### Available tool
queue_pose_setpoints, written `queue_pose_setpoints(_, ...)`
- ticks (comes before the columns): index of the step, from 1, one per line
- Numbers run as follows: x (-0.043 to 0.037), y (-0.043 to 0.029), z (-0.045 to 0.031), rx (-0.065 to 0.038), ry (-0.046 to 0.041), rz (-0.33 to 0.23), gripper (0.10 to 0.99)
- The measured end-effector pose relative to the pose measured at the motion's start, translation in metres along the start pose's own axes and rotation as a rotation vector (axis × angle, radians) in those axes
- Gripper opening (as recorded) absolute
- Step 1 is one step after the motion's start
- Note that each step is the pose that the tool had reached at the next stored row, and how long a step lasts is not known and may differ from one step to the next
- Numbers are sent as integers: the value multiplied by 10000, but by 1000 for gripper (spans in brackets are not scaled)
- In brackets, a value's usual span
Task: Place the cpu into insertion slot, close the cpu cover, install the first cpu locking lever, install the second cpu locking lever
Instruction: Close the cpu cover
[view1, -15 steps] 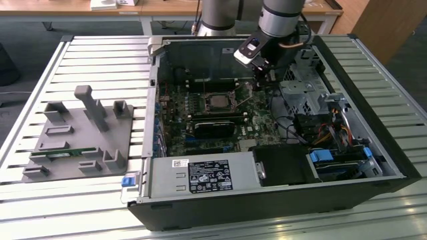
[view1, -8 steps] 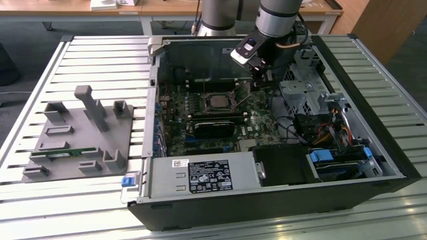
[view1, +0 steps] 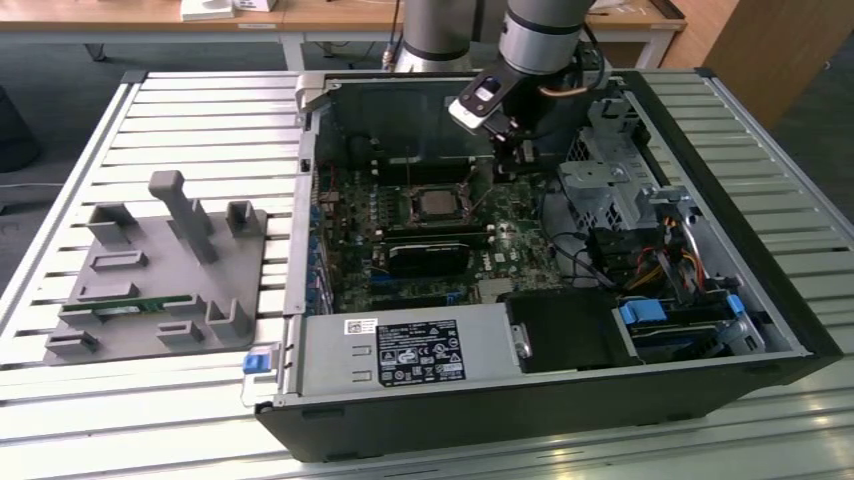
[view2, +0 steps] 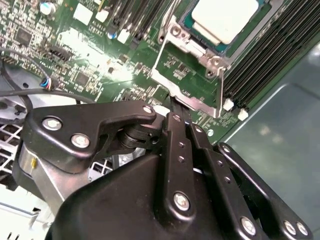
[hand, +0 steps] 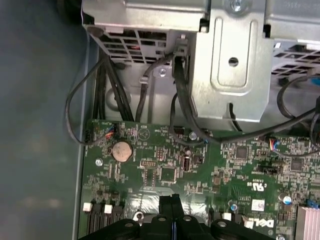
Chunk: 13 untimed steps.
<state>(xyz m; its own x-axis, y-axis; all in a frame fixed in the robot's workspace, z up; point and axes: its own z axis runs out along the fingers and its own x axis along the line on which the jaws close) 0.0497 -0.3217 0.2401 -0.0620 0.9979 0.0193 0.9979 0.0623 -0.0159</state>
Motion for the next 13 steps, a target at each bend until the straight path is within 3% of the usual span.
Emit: queue_pose_setpoints(13, 9, -158, 50, 0, 0, 1, 106)
